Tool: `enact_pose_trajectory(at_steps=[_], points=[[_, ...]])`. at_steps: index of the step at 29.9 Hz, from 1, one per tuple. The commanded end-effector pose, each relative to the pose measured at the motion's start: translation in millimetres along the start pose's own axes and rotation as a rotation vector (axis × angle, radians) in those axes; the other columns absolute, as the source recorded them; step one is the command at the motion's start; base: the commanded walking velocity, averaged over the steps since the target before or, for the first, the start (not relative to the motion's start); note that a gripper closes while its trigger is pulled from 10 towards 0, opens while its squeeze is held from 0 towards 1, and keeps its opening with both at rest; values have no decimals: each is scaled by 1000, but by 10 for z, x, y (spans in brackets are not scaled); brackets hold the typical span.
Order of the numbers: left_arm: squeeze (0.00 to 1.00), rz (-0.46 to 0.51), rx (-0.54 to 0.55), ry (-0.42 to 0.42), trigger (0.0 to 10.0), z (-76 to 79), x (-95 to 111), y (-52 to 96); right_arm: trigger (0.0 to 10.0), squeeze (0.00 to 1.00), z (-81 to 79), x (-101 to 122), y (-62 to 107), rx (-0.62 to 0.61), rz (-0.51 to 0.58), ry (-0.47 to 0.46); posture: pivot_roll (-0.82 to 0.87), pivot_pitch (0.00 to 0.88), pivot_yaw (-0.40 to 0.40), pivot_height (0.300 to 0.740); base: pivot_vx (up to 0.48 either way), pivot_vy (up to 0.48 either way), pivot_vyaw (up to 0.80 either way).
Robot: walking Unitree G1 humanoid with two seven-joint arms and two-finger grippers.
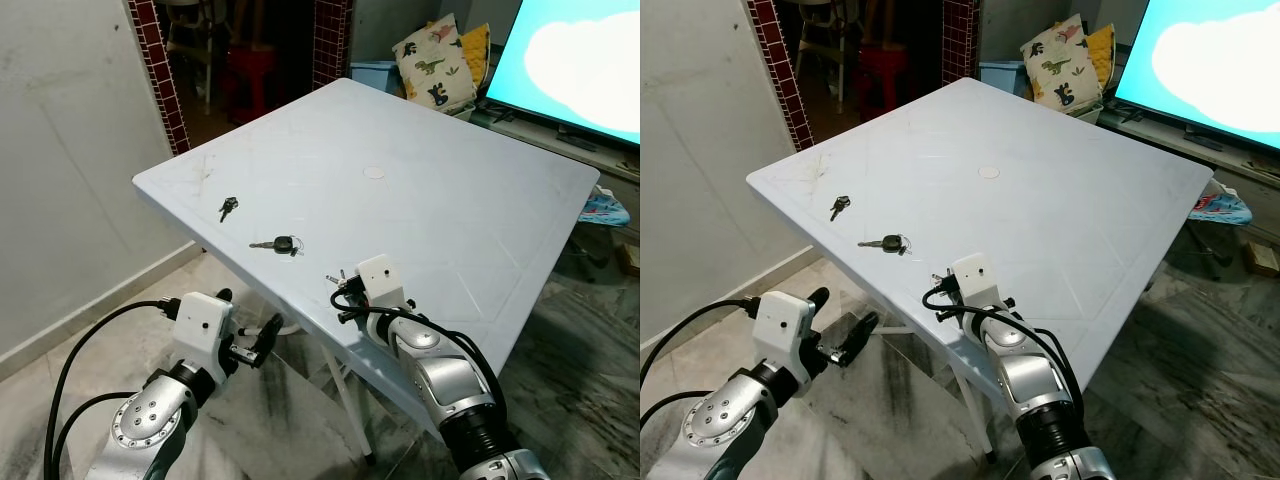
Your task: Hang keys on a hook
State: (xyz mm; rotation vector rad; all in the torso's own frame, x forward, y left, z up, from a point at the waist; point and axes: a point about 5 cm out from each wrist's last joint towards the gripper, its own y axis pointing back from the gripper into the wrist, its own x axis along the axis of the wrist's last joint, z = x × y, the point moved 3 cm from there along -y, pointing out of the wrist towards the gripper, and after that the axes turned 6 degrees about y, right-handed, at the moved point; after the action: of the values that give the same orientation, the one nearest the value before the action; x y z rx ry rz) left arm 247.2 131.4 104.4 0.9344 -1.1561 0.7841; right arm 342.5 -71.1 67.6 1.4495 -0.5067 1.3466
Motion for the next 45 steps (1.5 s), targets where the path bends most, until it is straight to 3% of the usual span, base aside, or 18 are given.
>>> enact_pose_trajectory(at_steps=[1,18,26,30,34,38,41,45], points=[[0,-2,-30,-6,10000,53,21,9,0,0,30,12,-15,-8,-1,-13,122,20,-9,740,0,0,0],[0,-38,-74,-21,10000,93,-20,31,0,0,50,47,-4,-34,38,-31,130,9,-6,740,0,0,0],[0,-33,-62,-31,10000,71,-8,23,0,0,293,408,80,-145,230,-110,126,7,-6,740,0,0,0],[0,-30,-57,-33,10000,72,-6,11,0,0,397,568,106,-171,285,-126,121,8,-6,740,0,0,0],[0,-29,-55,-34,10000,73,-5,1,0,0,415,589,104,-171,291,-123,120,9,-7,740,0,0,0],[0,-27,-50,-35,10000,70,-3,-2,0,0,286,511,86,-92,256,-121,121,10,-9,740,0,0,0],[0,-26,-43,-34,10000,62,-4,-6,0,0,48,423,62,66,191,-111,119,10,-10,740,0,0,0],[0,-27,-40,-35,10000,59,-6,-7,0,0,-41,434,69,137,179,-107,119,10,-10,740,0,0,0]])
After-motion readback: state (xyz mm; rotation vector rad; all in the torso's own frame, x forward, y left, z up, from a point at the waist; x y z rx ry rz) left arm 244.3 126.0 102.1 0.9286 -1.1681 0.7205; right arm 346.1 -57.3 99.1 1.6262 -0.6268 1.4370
